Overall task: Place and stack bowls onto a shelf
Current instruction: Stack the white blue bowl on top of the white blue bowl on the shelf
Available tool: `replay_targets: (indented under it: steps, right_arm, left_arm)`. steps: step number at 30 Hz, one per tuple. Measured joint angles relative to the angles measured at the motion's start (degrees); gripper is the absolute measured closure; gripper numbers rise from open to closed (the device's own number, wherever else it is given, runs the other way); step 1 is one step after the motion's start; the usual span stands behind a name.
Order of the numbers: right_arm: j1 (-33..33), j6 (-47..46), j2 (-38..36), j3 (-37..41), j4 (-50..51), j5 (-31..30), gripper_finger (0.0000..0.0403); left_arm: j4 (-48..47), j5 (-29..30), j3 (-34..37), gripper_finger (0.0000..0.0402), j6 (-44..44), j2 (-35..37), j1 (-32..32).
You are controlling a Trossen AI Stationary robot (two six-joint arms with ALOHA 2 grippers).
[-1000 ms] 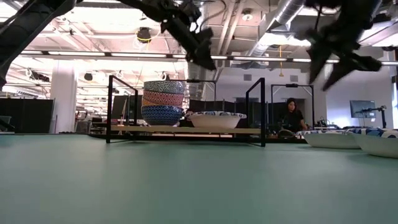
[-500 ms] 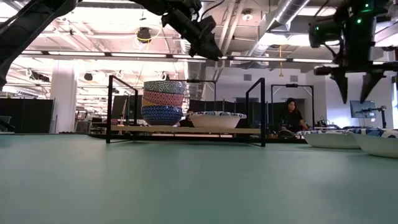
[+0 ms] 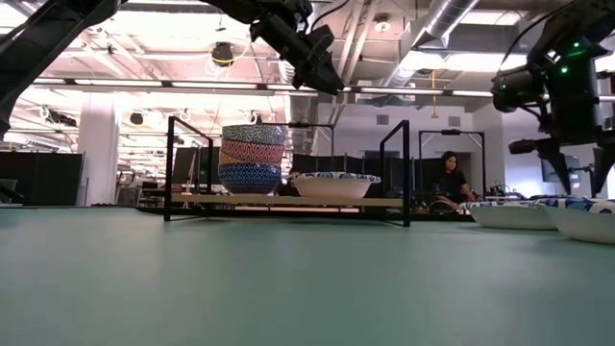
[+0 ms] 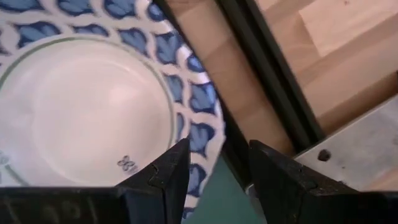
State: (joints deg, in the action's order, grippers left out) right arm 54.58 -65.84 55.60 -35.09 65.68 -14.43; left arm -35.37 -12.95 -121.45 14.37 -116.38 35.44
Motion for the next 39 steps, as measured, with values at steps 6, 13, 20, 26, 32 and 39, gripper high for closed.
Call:
replay_targets:
  steps: [6,13,20,26,32,39]
  right_arm:
    - [0.8,1.9,0.0,0.1,-2.2,-0.1,0.0214]
    - [2.5,3.4,3.1,4.3,-8.3,0.2,0.0224]
    - [1.1,3.2,6.4,5.7,-8.4,0.3,0.0256]
    - [-1.0,3.3,6.4,5.6,-10.8,0.0,0.0322]
    - [-2.3,3.6,5.8,5.6,-11.0,-0.8,0.0382]
    - [-8.1,4.2,0.3,3.6,-10.7,-2.2,0.0375]
  left_arm:
    - [0.1,0.0,0.0,0.0235,0.0,0.0,-0.2]
    - [0.3,0.1,0.0,0.0235,0.7,0.0,-0.5]
    - [-1.4,0.2,0.0,0.0235,1.0,0.0,-0.6]
    - [-2.3,0.2,0.0,0.0235,0.9,0.0,-0.6]
    - [-3.5,0.1,0.0,0.0235,-0.2,0.0,-0.7]
    - [-4.8,-0.4,0.0,0.0235,-1.7,0.0,-2.4]
